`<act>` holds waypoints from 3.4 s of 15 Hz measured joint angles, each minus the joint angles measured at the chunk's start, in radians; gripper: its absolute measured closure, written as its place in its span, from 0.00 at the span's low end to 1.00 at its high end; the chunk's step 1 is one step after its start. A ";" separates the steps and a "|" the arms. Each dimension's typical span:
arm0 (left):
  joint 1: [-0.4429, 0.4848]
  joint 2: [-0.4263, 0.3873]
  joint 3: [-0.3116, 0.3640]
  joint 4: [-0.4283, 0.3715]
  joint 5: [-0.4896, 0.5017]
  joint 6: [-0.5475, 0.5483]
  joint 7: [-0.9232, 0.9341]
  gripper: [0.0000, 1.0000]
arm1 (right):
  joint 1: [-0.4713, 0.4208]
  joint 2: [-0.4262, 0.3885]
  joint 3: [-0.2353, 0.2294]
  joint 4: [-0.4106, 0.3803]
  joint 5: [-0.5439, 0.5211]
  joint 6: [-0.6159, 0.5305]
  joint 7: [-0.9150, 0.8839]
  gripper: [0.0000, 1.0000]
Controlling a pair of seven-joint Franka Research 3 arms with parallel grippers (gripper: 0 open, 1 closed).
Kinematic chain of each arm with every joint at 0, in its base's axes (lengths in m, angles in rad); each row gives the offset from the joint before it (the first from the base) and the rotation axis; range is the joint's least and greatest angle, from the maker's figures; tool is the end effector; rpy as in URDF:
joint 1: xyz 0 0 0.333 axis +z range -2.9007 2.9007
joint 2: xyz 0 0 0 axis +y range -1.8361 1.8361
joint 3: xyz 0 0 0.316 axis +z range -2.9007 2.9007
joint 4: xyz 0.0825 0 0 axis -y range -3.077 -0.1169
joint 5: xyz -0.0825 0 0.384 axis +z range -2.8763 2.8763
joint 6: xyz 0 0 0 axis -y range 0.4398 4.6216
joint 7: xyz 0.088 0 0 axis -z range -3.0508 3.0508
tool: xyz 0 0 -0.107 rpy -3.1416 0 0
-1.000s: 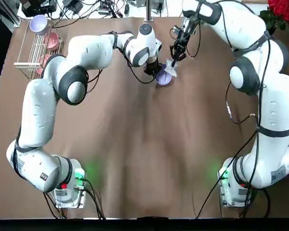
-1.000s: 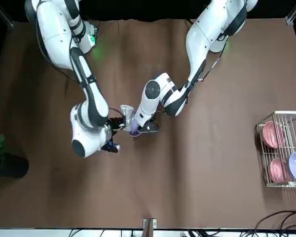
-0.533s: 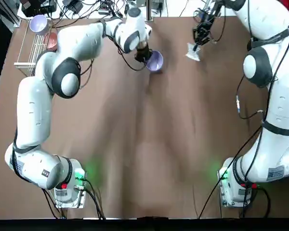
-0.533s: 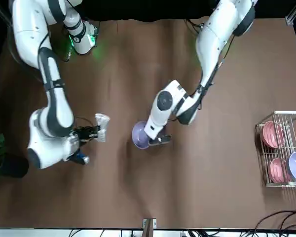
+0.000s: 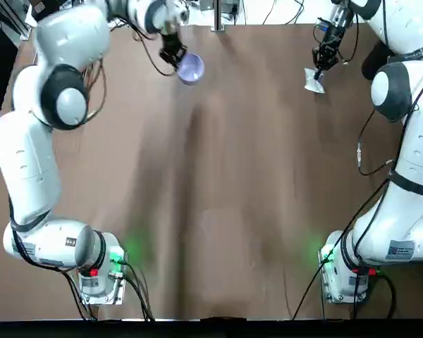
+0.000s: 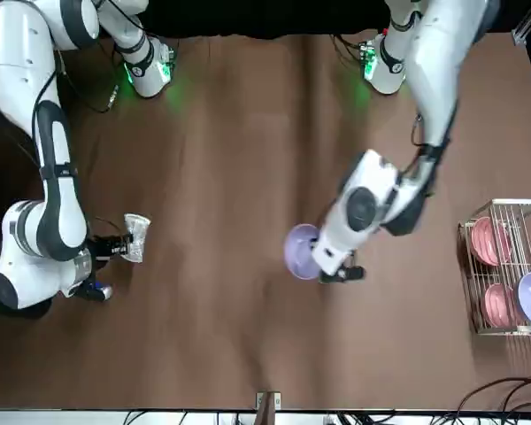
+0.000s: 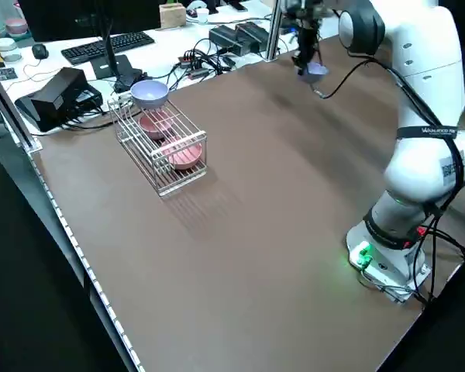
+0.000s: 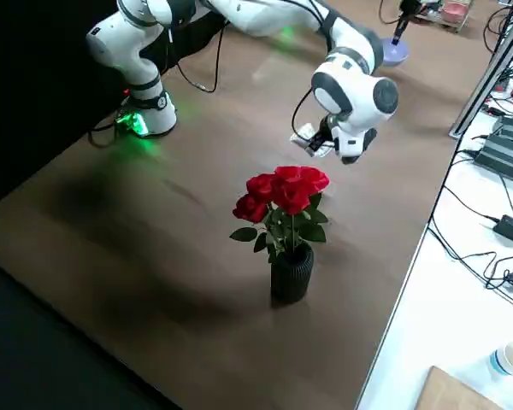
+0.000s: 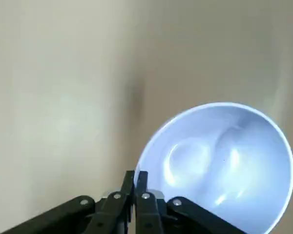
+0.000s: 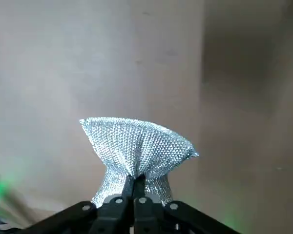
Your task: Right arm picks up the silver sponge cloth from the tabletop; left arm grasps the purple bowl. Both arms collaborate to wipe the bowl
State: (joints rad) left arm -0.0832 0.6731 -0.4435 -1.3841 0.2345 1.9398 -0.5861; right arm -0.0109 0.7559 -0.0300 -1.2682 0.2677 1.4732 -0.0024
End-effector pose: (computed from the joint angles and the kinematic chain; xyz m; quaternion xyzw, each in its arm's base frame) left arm 0.6554 -0.2881 0.3376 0.9990 0.0235 -0.0374 0.0104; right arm 0.6795 0.0071 0.2783 -0.9545 0.0408 0.2670 0.1262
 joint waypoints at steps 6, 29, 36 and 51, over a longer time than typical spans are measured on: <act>0.244 -0.076 -0.005 -0.099 0.000 -0.017 0.306 0.96 | -0.033 0.019 0.000 -0.036 -0.076 0.006 -0.024 0.99; 0.501 -0.064 -0.007 -0.406 0.185 0.292 0.466 0.71 | -0.100 0.108 0.010 -0.018 -0.153 0.181 -0.186 0.29; 0.501 -0.078 -0.044 -0.345 0.185 0.288 0.458 0.20 | -0.095 0.048 0.019 0.154 -0.153 -0.068 -0.186 0.00; 0.503 -0.330 -0.208 -0.062 0.024 -0.190 0.448 0.00 | -0.057 -0.459 0.021 0.070 -0.251 -0.066 -0.138 0.00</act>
State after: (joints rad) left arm 0.4196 0.3429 -0.6516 -1.4464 0.2584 1.7497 -0.1377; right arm -0.0684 0.2970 -0.0089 -1.1982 0.0164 1.4069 -0.1405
